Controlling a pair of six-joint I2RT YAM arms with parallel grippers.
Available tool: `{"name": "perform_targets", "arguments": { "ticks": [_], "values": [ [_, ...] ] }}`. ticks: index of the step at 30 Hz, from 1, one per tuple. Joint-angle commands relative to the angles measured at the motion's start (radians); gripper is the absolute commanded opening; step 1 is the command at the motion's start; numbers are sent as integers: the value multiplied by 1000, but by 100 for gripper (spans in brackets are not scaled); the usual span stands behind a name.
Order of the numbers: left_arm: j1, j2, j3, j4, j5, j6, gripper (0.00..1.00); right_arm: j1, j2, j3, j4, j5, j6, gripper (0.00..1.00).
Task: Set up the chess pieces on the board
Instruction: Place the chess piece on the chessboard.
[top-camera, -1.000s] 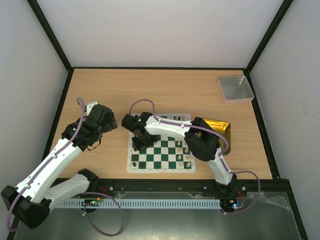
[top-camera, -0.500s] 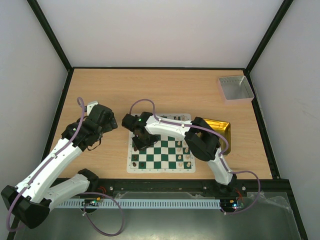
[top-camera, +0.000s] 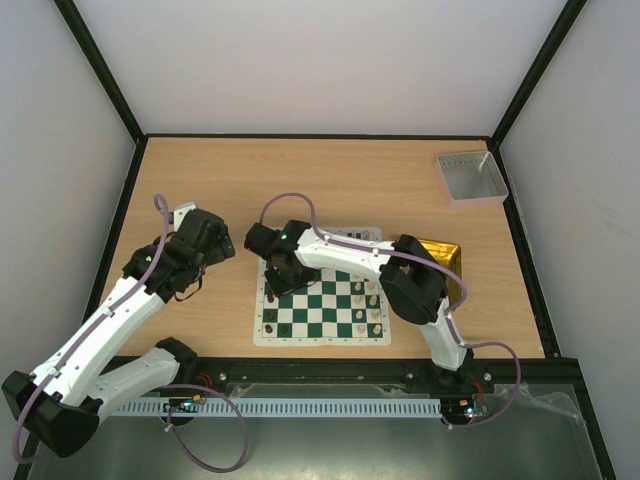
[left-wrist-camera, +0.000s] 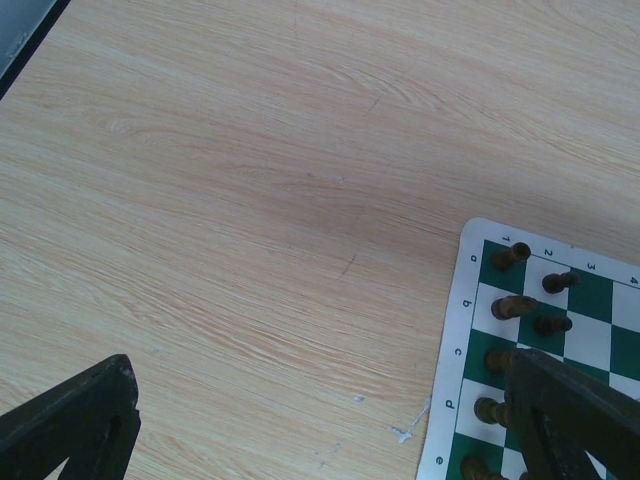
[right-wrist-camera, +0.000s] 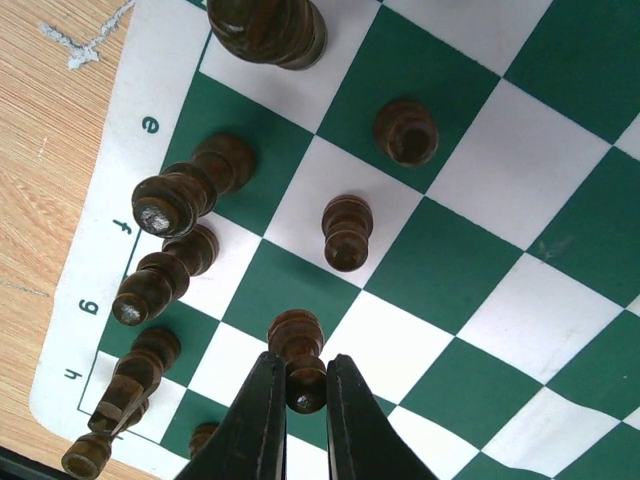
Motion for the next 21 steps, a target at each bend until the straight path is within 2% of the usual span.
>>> {"name": "perform_targets", "arguments": {
  "ticks": [1,21],
  "values": [
    [-7,-15,9,-13,-27,-14,99,10,-24,-6,-34,19,9,6],
    [-10,-25,9,-16,-33,-18,99,15,19,-10,-36,-22,5,6]
  ]
}}
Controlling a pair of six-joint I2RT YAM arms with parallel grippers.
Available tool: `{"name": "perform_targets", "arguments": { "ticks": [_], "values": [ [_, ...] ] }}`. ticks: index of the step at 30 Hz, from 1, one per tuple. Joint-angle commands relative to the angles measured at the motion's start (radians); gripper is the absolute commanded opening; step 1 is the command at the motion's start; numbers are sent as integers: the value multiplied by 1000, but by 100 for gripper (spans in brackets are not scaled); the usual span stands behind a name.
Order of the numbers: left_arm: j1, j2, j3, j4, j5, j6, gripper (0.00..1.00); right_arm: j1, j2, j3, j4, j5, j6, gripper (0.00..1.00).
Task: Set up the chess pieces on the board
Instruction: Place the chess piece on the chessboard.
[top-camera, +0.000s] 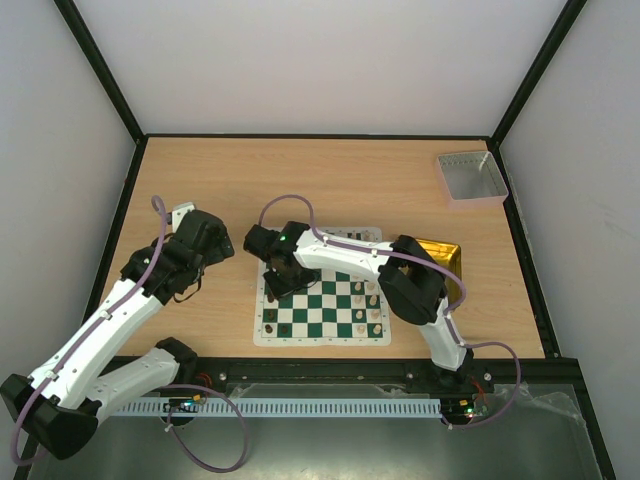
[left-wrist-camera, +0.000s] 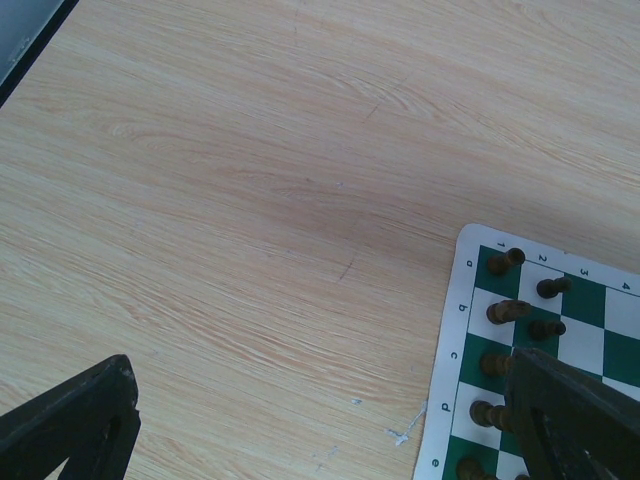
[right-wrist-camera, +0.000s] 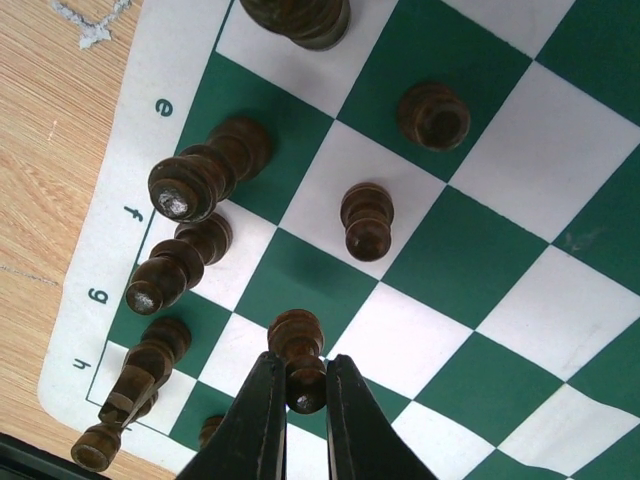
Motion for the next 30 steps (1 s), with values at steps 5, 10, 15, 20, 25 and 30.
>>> {"name": "perform_targets", "arguments": {
  "ticks": [5,10,15,20,25,30],
  "values": [
    [-3,-8,9,-12,-20,-6,99,5,19,-18,-35,-11,4,6],
    [-5,-7,9,-12,-21,-6,99,5,20,-20,-35,-7,6,6],
    [-7,-7,9,-12,-21,-6,99,5,22,-16,-35,-5,7,6],
    [-8,-8,9,-13,-21,-6,99,5,27,-14,-34,-11,7,6],
    [-9,-9,9,-14,-21,-6,99,4,37,-10,-34,-13,6,6],
    [-10,-9,9,-13,-19,-6,99,5,41,-5,-33,-13,7,6]
  ]
}}
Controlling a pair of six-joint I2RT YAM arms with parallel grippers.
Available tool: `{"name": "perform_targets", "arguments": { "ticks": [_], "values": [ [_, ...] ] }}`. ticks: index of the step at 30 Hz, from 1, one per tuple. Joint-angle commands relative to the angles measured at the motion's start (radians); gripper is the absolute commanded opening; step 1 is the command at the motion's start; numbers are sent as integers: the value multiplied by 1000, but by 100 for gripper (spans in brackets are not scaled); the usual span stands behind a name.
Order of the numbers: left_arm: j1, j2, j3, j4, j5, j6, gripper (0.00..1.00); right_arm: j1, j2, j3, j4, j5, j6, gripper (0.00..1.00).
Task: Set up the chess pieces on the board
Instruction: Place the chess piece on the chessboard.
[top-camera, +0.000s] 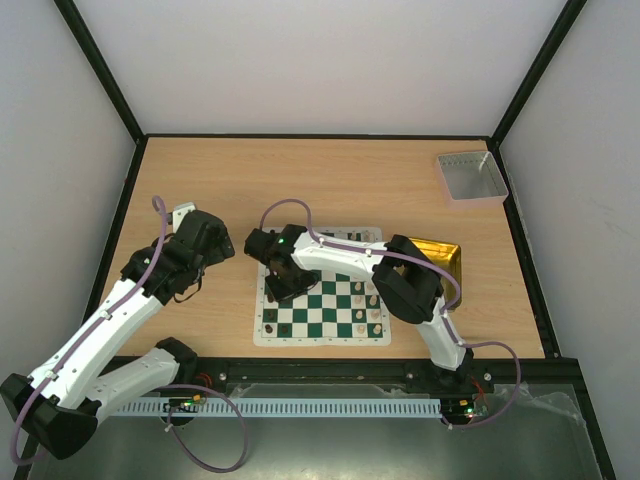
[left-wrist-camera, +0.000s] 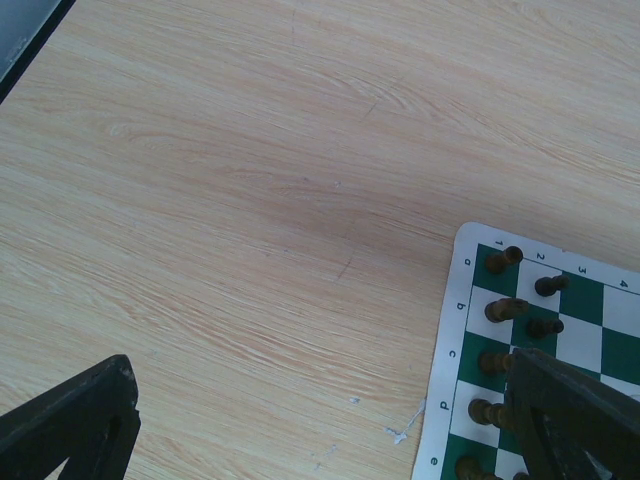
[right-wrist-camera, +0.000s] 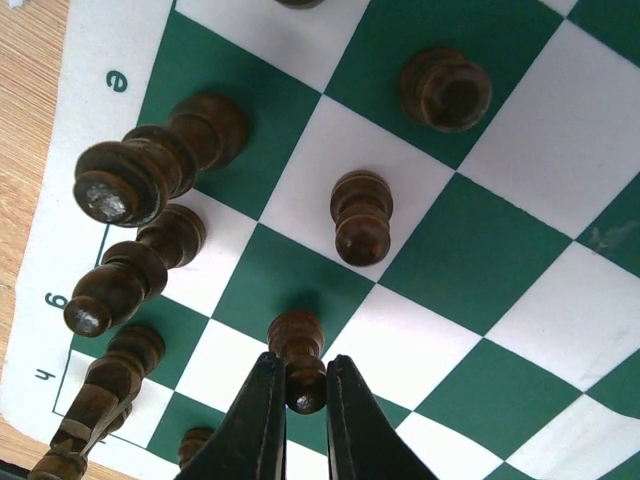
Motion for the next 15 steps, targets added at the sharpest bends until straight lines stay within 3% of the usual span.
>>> {"name": "perform_targets", "arguments": {
  "ticks": [1,15],
  "values": [
    [-5,-8,8,-14,-19,-5,99,4,12,9,-30,2,7,6],
    [-5,-3,7,-11,-17,-4,99,4,22,27,-29,-3,2,7]
  ]
}}
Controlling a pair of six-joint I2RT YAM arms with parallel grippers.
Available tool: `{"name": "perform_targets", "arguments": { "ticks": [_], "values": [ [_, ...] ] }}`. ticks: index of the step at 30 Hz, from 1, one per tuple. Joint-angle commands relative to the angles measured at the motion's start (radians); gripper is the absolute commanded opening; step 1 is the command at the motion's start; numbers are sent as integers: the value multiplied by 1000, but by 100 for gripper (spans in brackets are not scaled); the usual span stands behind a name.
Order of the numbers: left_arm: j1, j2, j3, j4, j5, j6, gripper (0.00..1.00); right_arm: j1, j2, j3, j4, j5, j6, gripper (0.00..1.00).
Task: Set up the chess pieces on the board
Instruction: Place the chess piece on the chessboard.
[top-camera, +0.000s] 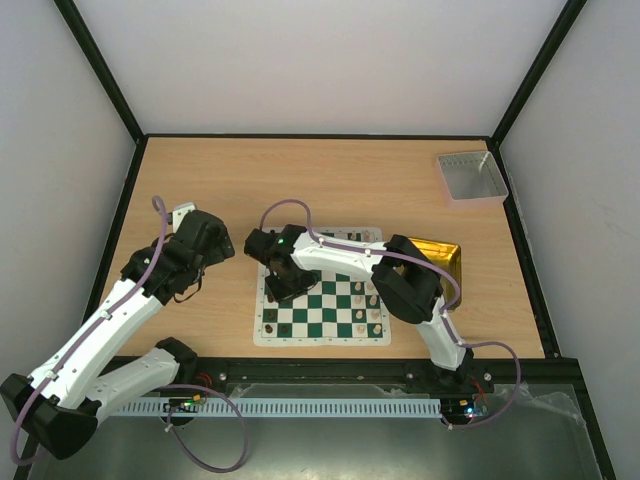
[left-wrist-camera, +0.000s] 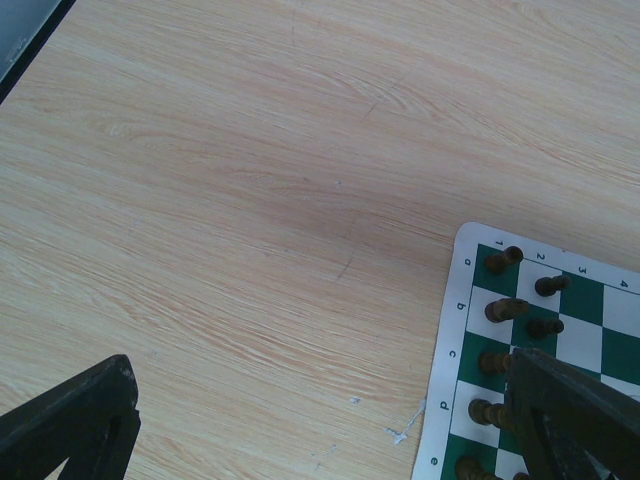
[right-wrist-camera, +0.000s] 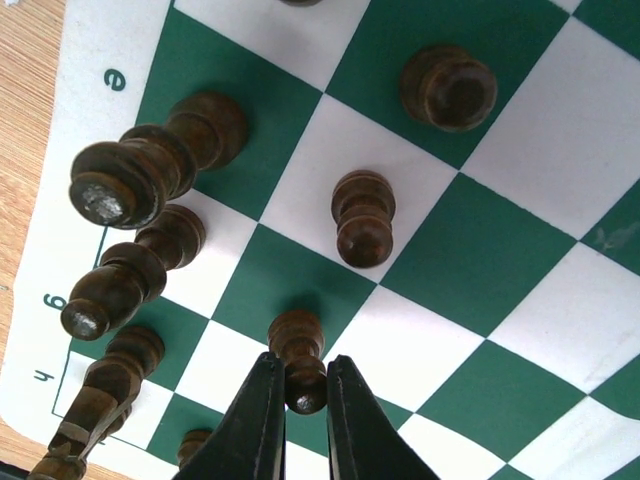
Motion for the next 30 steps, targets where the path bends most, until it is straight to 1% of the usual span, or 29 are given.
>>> {"name": "perform_targets", "arguments": {
  "ticks": [1,5,8,12,17,27,30],
  "values": [
    [-6,-3,7,-11,-16,-4,99,4,18,27,-29,-2,1,9],
    [-5,-3,3,-5,-14,-2,99,4,19,34,-28,-3,-2,26],
    [-5,1,2,-5,-12,-1,99,5,20,40,-26,-7,-5,32],
    [-6,1,2,-4,-12,-1,99,5,21,41,-24,-9,-7,32],
    [-5,2,2,-4,-13,-1,99,4,24,41,-21,-15,-10,26],
    [-5,2,2,-4,-13,-2,99,3,26,9,-20,-34,-8,26],
    [-5,3,2,-4,-12,-1,99,3,27,1,-19,-40,-8,25]
  ]
}}
